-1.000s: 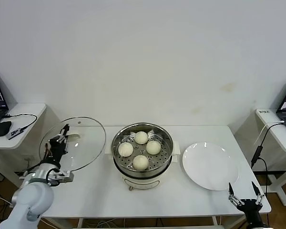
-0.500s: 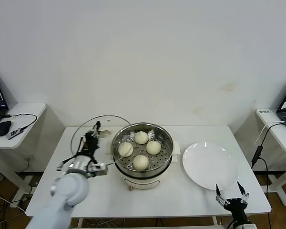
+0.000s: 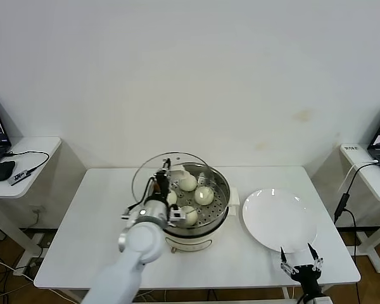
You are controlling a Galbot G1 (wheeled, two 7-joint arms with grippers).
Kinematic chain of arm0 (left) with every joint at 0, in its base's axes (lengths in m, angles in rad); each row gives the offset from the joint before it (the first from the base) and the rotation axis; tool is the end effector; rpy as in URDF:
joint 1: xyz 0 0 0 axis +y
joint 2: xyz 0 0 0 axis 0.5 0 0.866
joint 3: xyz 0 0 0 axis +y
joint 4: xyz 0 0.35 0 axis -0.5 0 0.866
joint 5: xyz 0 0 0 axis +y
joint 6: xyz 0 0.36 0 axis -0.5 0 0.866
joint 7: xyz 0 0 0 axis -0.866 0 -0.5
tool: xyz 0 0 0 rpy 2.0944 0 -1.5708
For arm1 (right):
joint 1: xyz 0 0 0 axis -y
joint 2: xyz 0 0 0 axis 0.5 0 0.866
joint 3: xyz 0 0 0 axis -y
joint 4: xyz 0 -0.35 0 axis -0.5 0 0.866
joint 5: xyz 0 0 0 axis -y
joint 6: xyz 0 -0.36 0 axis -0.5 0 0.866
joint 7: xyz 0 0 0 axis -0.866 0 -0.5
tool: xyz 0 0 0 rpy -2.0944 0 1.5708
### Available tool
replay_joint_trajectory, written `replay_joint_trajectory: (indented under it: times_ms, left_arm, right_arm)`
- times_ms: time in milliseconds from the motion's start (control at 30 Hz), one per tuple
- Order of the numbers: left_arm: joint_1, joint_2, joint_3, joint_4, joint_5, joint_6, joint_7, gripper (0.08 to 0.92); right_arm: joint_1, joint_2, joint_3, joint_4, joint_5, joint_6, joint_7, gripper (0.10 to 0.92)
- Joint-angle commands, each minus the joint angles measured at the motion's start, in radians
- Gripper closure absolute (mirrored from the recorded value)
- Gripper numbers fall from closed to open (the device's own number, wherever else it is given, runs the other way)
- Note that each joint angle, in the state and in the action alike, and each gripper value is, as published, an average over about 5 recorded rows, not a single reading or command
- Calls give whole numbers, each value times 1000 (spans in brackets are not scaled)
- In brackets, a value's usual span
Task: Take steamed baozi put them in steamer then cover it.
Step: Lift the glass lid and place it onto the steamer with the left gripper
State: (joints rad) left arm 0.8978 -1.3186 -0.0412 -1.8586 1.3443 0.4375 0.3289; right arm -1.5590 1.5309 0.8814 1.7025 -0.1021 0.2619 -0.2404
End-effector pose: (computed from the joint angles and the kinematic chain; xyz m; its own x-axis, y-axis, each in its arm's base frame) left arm 0.3441 -0.0932 -0.2313 -0.9933 0.1118 0.0309 0.0367 0.0503 0.9981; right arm 0.1457 -0.1370 -0.4231 -0.9866 0.0556 0.1532 0.0126 0.9633 -0.2683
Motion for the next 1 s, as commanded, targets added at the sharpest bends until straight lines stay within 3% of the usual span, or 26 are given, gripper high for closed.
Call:
replay_joint_trajectory:
  times_ms: [33,1000]
  left_arm:
    - [-19,-134,74,67,122,19,40,855]
    - [51,-176,34,95,189,-16,22,855]
  right_arm:
    - [1,6,-4,-7,-15,3,1,203]
    - [-4,2,-16,-18,-24,14,1,203]
